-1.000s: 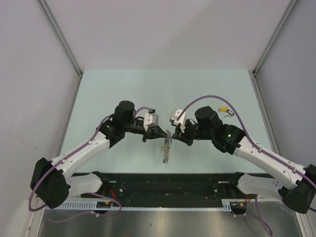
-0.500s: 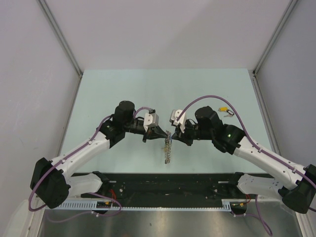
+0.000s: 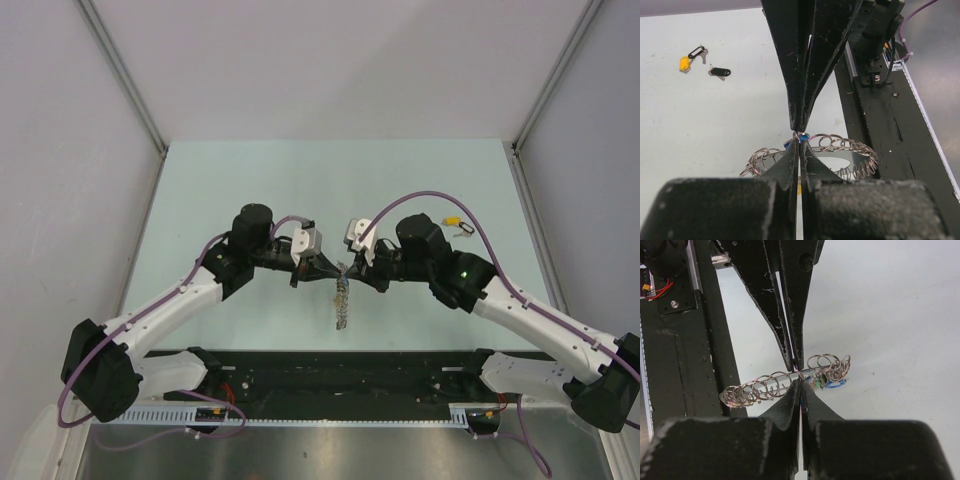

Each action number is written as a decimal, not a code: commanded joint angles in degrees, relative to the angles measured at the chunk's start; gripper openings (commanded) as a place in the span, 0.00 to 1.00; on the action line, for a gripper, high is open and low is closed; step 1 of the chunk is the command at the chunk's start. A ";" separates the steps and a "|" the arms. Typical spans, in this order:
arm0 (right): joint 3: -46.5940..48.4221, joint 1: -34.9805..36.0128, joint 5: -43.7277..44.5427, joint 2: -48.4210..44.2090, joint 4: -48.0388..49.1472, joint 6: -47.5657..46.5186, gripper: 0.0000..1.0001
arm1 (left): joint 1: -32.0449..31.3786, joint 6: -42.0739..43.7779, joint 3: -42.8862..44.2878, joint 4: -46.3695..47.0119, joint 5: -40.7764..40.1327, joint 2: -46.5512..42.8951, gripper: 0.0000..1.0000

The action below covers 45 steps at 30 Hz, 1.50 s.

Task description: Put the keys on the keyring

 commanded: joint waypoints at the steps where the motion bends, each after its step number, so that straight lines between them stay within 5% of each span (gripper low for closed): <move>1: 0.22 0.09 0.21 0.01 4.99 1.04 0.00 | -0.78 -1.29 1.30 4.92 2.03 -0.84 0.00; 15: -3.12 -1.05 6.45 -5.18 3.67 1.74 0.00 | -0.69 -6.48 0.42 7.91 -8.69 -1.55 0.00; 25: -4.70 -3.59 6.09 -5.00 4.03 6.57 0.00 | -0.69 -7.18 -1.25 10.55 -8.44 -3.04 0.01; 34: -7.43 -10.63 7.49 0.61 4.20 15.45 0.00 | -0.69 -10.95 -3.53 11.96 -14.84 -5.50 0.00; 45: -7.51 -10.01 15.84 14.50 3.93 18.61 0.00 | -0.34 -6.39 -7.84 -1.49 -26.97 -20.78 0.01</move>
